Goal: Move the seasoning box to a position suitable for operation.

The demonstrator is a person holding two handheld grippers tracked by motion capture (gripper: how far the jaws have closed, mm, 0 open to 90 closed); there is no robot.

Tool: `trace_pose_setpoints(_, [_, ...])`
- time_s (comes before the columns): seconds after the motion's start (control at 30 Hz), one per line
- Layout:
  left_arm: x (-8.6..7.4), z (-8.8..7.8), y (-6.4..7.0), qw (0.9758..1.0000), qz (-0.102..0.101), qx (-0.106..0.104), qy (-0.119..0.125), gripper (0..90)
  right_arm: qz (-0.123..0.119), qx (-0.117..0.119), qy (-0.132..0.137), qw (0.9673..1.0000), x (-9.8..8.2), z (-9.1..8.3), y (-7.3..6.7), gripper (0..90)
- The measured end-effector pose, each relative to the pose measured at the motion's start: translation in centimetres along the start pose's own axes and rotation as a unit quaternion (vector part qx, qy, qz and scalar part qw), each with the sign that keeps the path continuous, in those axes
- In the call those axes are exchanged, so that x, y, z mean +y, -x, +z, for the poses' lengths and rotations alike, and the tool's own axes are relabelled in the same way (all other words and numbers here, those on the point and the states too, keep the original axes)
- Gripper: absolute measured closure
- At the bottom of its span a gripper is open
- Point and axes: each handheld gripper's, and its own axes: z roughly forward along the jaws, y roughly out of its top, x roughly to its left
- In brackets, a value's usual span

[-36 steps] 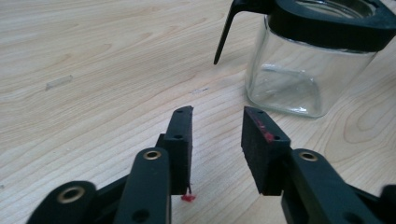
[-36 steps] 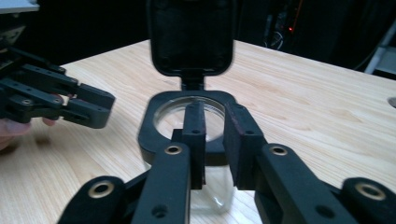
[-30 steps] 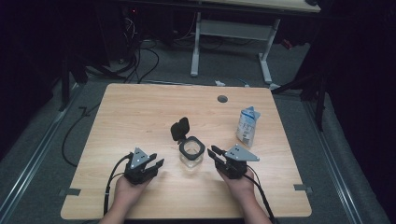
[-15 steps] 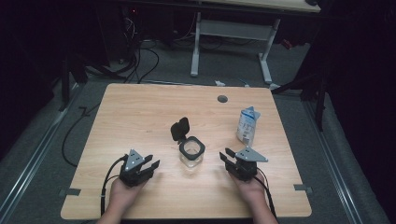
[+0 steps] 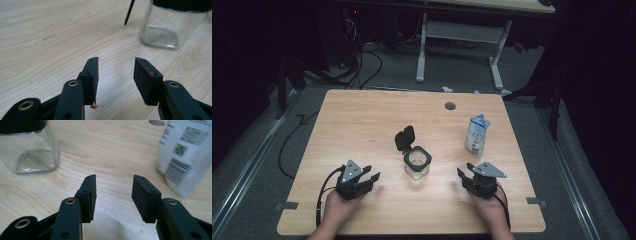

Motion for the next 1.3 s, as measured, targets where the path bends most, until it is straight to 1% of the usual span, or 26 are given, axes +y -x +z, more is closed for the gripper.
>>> trace_pose_setpoints(0.07, [-0.1, 0.0, 0.2, 0.9999, 0.011, 0.002, -0.004, 55.3, 0.01, -0.005, -0.001, 0.9999, -0.1, -0.3, 0.4, 52.8])
trace_pose_setpoints(0.13, [-0.2, -0.1, 0.3, 0.9999, 0.011, 0.0, -0.002, 55.3, 0.022, 0.0, -0.002, 0.9997, -0.1, -0.5, 0.9, 50.4])
trace_pose_setpoints(0.2, [-0.2, -0.1, 0.4, 0.9999, 0.014, -0.001, -0.001, 55.4, 0.036, 0.005, -0.005, 0.9993, 0.0, -0.7, 1.4, 49.9])
trace_pose_setpoints(0.3, [-0.2, 0.0, 0.6, 0.9998, 0.019, -0.002, -0.004, 55.7, 0.042, -0.002, -0.001, 0.9991, 0.2, -1.0, 1.9, 49.4])
trace_pose_setpoints(0.33, [-0.2, 0.0, 0.7, 0.9998, 0.02, -0.002, -0.004, 55.7, 0.037, -0.006, 0.0, 0.9993, 0.3, -1.1, 2.2, 48.9])
trace_pose_setpoints(0.43, [-0.2, 0.1, 0.7, 0.9998, 0.019, 0.001, -0.003, 55.7, 0.036, -0.011, -0.001, 0.9993, 0.5, -1.1, 2.8, 48.2])
trace_pose_setpoints(0.57, [-0.2, 0.2, 0.6, 0.9999, 0.016, 0.0, -0.003, 55.6, 0.053, -0.01, -0.003, 0.9985, 0.6, -1.2, 4.1, 46.5])
trace_pose_setpoints(0.6, [-0.2, 0.2, 0.6, 0.9999, 0.017, 0.0, -0.003, 55.7, 0.061, -0.01, -0.004, 0.9981, 0.6, -1.2, 4.5, 45.4])
trace_pose_setpoints(0.8, [-0.4, 0.2, 0.6, 0.9999, 0.016, -0.003, -0.002, 55.6, 0.082, -0.012, -0.004, 0.9965, 1.0, -0.9, 6.0, 39.9])
trace_pose_setpoints(0.9, [-0.4, 0.2, 0.6, 0.9999, 0.016, -0.004, -0.003, 55.5, 0.078, -0.024, 0.0, 0.9967, 1.6, -0.6, 6.4, 36.1])
trace_pose_setpoints(0.93, [-0.4, 0.2, 0.6, 0.9998, 0.017, -0.005, -0.003, 55.4, 0.075, -0.028, -0.004, 0.9968, 1.8, -0.4, 6.5, 32.0])
trace_pose_setpoints(0.97, [-0.4, 0.3, 0.6, 0.9998, 0.017, -0.005, -0.004, 55.4, 0.075, -0.032, -0.009, 0.9966, 2.1, -0.1, 6.6, 30.6])
trace_pose_setpoints(1.0, [-0.4, 0.3, 0.6, 0.9998, 0.018, -0.005, -0.004, 55.4, 0.075, -0.031, -0.012, 0.9967, 2.2, 0.1, 6.7, 30.4])
trace_pose_setpoints(1.03, [-0.4, 0.3, 0.6, 0.9998, 0.018, -0.005, -0.004, 55.4, 0.078, -0.024, -0.009, 0.9967, 2.3, 0.3, 6.8, 30.8])
trace_pose_setpoints(1.1, [-0.4, 0.3, 0.6, 0.9998, 0.019, -0.006, -0.005, 55.3, 0.079, -0.021, -0.005, 0.9966, 2.4, 0.4, 6.9, 30.7])
trace_pose_setpoints(1.17, [-0.4, 0.3, 0.6, 0.9998, 0.018, -0.006, -0.004, 55.3, 0.086, -0.013, -0.005, 0.9962, 2.6, 0.6, 7.1, 31.2])
trace_pose_setpoints(1.3, [-0.4, 0.3, 0.6, 0.9998, 0.019, -0.007, -0.006, 55.3, 0.087, -0.022, 0.001, 0.996, 3.2, 0.9, 7.6, 35.5])
